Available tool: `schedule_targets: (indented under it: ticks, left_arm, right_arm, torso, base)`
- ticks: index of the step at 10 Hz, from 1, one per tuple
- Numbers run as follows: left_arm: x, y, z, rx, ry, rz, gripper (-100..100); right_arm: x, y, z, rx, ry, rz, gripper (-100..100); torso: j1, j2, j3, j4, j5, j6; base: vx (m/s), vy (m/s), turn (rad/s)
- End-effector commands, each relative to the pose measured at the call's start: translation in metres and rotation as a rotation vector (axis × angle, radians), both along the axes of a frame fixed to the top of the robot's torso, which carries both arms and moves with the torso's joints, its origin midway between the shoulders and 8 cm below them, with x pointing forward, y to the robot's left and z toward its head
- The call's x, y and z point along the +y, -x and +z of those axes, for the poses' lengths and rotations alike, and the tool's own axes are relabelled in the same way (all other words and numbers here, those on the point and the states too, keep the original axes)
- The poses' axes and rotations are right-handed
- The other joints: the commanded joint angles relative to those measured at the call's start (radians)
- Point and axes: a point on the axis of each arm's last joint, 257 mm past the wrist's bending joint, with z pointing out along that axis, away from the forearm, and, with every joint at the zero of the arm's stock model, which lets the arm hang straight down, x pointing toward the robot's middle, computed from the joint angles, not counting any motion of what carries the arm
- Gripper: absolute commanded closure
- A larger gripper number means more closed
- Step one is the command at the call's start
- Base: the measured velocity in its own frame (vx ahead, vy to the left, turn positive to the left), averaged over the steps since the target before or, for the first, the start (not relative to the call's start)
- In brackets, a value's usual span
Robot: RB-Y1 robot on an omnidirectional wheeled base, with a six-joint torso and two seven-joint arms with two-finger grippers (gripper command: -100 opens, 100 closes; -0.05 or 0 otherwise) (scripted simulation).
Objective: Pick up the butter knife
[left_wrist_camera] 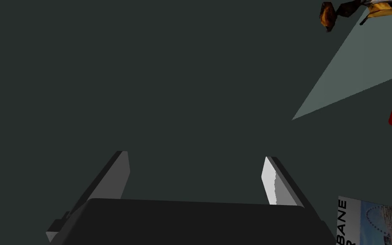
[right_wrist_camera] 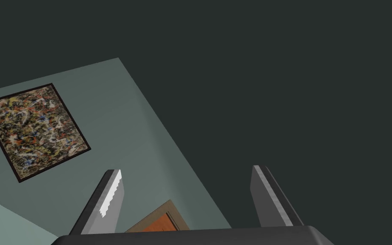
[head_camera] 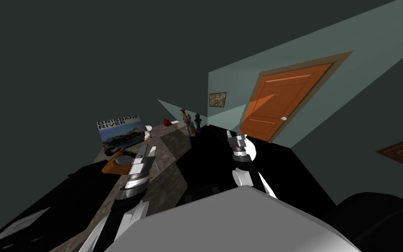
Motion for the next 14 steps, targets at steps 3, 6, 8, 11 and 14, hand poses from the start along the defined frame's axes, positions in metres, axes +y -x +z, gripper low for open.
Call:
schedule_targets:
  ticks: [3, 6, 8, 11, 14]
  left_arm:
    - [0.019, -0.011, -0.032, 0.098, -0.077, 0.011, -100]
    - [0.039, -0.017, -0.059, 0.186, -0.133, 0.026, -100]
    - [0.064, -0.02, -0.089, 0.284, -0.181, 0.051, -100]
    - [0.094, -0.02, -0.121, 0.395, -0.236, 0.082, -100]
    - [0.129, -0.015, -0.154, 0.517, -0.306, 0.115, -100]
  right_arm:
    - [0.0, 0.0, 0.0, 0.0, 0.0, 0.0, 0]
    - [0.0, 0.0, 0.0, 0.0, 0.0, 0.0, 0]
    - [0.0, 0.0, 0.0, 0.0, 0.0, 0.0, 0]
    - [0.0, 0.0, 0.0, 0.0, 0.0, 0.0, 0]
    - [0.0, 0.0, 0.0, 0.0, 0.0, 0.0, 0]
  torso:
    - [0.0, 0.0, 0.0, 0.0, 0.0, 0.0]
    - [-0.002, -0.001, -0.001, 0.0, -0.001, 0.0]
    - [-0.002, -0.002, -0.001, 0.0, 0.0, 0.0]
    - [-0.001, -0.002, -0.001, 0.0, 0.0, 0.0]
    - [-0.002, -0.002, -0.001, 0.0, -0.001, 0.0]
  base:
    - [0.018, -0.026, -0.074]
    - [0.027, -0.045, -0.113]
    - [0.047, -0.047, -0.103]
    - [0.043, -0.041, -0.08]
    - [0.047, -0.056, -0.085]
